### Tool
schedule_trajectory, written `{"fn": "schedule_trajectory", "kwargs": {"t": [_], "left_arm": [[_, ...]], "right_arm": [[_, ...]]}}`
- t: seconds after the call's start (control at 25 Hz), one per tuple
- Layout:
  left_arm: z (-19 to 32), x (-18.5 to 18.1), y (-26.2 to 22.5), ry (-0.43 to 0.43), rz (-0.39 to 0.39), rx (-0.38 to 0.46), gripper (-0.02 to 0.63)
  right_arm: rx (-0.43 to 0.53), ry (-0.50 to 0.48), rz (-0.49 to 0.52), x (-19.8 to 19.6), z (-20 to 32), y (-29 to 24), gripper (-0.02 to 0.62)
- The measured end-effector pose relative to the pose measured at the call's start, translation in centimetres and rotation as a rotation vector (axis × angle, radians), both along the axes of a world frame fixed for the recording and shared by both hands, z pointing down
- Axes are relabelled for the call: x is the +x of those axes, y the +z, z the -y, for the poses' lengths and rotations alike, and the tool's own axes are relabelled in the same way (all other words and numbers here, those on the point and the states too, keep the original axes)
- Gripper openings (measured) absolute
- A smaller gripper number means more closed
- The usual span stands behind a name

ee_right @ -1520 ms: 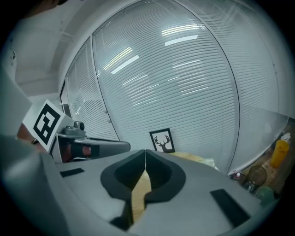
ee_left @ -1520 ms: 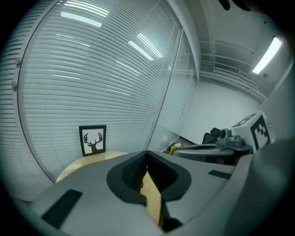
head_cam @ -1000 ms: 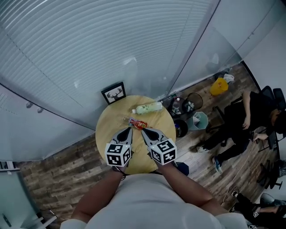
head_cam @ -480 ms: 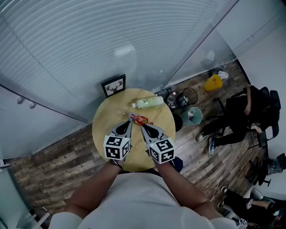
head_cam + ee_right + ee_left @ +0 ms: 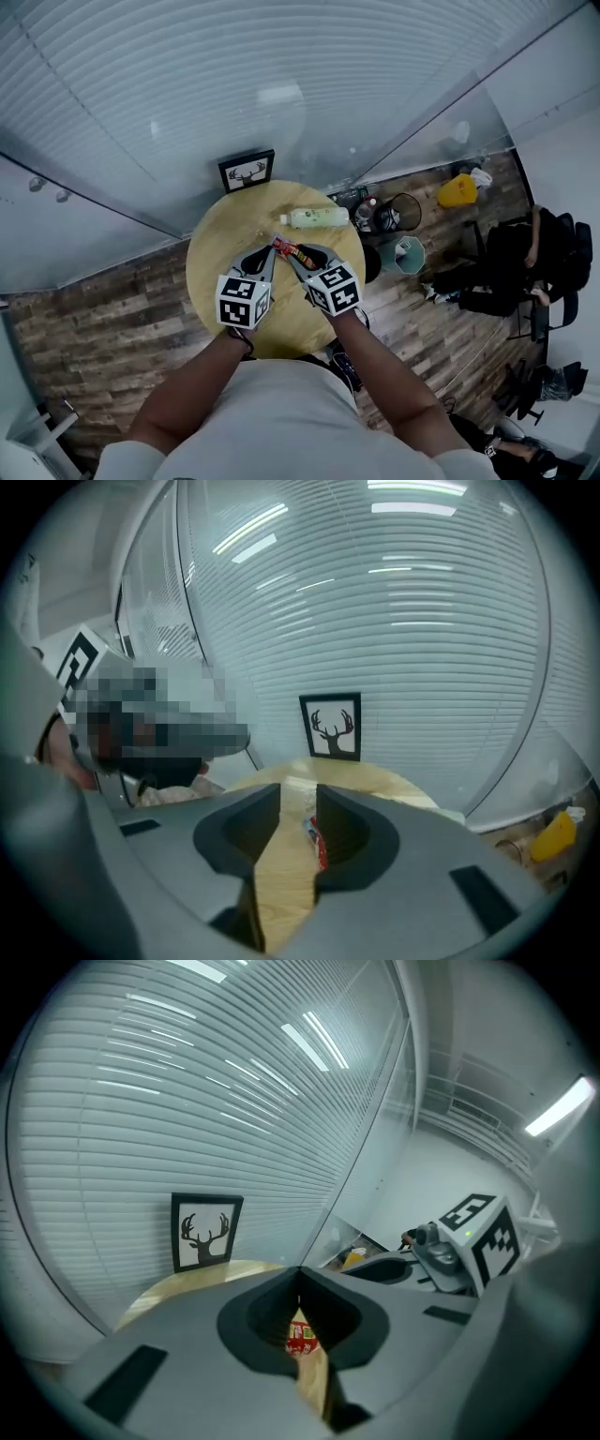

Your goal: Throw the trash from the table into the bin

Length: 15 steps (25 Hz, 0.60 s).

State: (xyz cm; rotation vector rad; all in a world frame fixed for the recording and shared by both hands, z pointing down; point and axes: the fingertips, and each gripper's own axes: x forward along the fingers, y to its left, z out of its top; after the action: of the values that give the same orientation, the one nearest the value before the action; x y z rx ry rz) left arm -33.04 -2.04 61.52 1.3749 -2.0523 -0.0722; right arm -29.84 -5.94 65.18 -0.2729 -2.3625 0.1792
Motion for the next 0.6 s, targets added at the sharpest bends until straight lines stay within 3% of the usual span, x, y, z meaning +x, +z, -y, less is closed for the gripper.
{"fn": "schedule_trajectory", "kwargs": {"t": [0.32,0.6], "left_arm": [[0.1,-0.2,3.4,-0.034,-0.021,-0.063,0.006],[-0.4,-0.8,5.2,-0.064,-0.027,-0.104,0.006]], "right_arm": [[0.061,-0.215,-0.208,-0.7,-0.3,6.1,0.196],[0.129,-0.323,-0.393,-0.6,0.5,13.0,0.295]]}}
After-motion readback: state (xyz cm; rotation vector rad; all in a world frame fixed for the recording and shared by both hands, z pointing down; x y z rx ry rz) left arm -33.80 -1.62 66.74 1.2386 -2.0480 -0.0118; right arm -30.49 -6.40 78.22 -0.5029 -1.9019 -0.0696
